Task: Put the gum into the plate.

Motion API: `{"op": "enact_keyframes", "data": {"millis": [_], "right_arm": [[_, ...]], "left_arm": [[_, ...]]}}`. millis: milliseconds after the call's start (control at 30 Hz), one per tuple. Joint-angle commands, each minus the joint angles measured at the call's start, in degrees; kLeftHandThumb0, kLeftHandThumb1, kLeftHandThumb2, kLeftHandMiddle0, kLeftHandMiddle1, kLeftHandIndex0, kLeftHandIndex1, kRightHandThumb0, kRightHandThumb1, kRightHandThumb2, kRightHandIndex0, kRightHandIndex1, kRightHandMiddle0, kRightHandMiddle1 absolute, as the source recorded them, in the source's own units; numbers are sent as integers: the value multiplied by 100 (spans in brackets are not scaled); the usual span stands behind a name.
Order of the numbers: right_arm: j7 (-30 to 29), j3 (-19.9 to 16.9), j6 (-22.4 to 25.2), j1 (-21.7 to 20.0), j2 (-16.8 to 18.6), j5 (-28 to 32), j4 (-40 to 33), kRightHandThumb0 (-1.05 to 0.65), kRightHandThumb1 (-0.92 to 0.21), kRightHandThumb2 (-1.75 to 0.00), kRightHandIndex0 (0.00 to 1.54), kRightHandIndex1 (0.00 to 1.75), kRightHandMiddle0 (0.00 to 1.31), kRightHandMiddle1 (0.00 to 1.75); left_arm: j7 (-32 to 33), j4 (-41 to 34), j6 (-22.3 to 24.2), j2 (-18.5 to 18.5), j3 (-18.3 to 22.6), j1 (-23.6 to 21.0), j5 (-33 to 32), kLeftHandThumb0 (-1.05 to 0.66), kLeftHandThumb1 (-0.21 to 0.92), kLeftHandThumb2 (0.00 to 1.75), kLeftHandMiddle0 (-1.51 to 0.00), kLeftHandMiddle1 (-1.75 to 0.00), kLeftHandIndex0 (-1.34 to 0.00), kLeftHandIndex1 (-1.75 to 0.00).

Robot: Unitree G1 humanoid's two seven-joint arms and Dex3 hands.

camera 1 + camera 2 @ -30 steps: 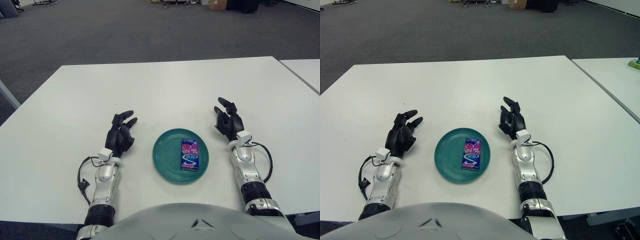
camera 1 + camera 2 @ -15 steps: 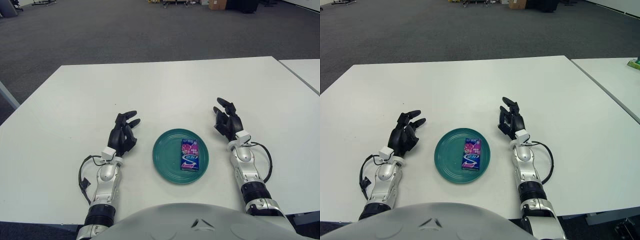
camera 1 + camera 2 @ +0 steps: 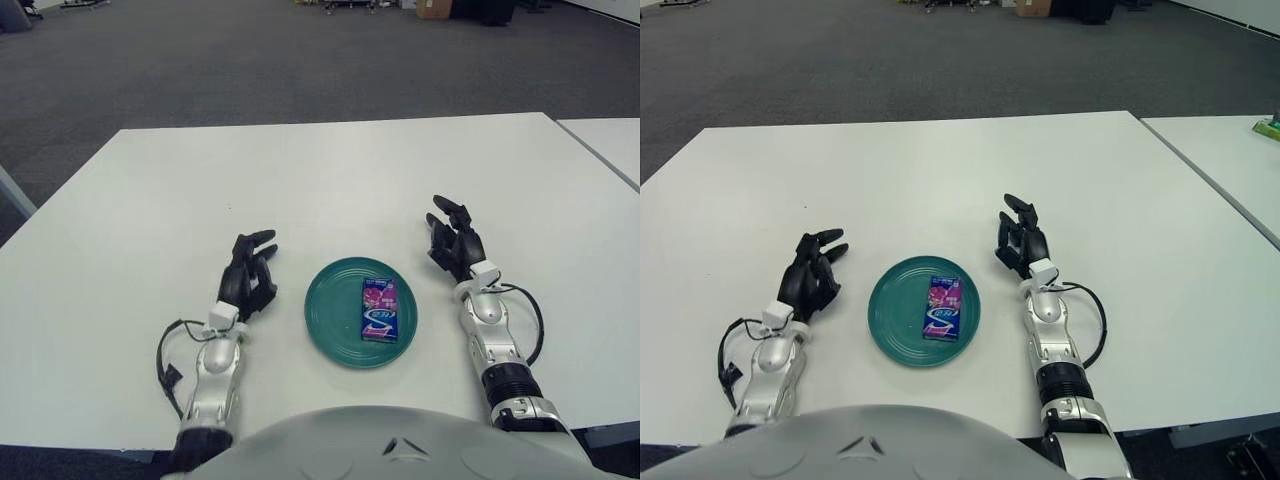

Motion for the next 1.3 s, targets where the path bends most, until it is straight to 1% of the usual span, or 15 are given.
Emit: {"op": "enact_keyframes", "data": {"millis": [0, 267, 600, 700, 1000, 1267], "right_arm": [[-33, 152, 266, 955, 115, -199, 794, -78, -92, -91, 41, 1, 0, 61], [-98, 214, 270, 969, 102, -233, 759, -78, -92, -91, 40, 1, 0, 60], [-109, 242, 284, 985, 91, -219, 721, -78, -92, -91, 40, 0, 0, 59], [-109, 242, 304, 1007, 98, -210, 666, -77, -92, -90, 40, 0, 0, 59], [-88, 242, 356, 1041, 86, -193, 568, -77, -92, -89, 38, 0, 0, 58], [-79, 231, 343, 1081, 79, -179, 502, -76, -92, -90, 38, 0, 0, 59]], "left_arm": [[165, 38, 786, -24, -23, 252, 143, -79, 92, 91, -39, -71, -13, -113], [235, 56, 884, 12, -25, 236, 173, -74, 92, 88, -38, -69, -13, -113], [230, -38, 962, -17, -51, 278, 128, -70, 92, 84, -41, -68, -17, -114], [216, -63, 948, -11, -59, 290, 121, -69, 92, 83, -41, -68, -17, -114], [275, -81, 695, -39, -77, 331, 142, -70, 92, 85, -40, -67, -15, -113], [246, -137, 708, -36, -76, 364, 106, -74, 92, 90, -39, -64, -11, -110]]}}
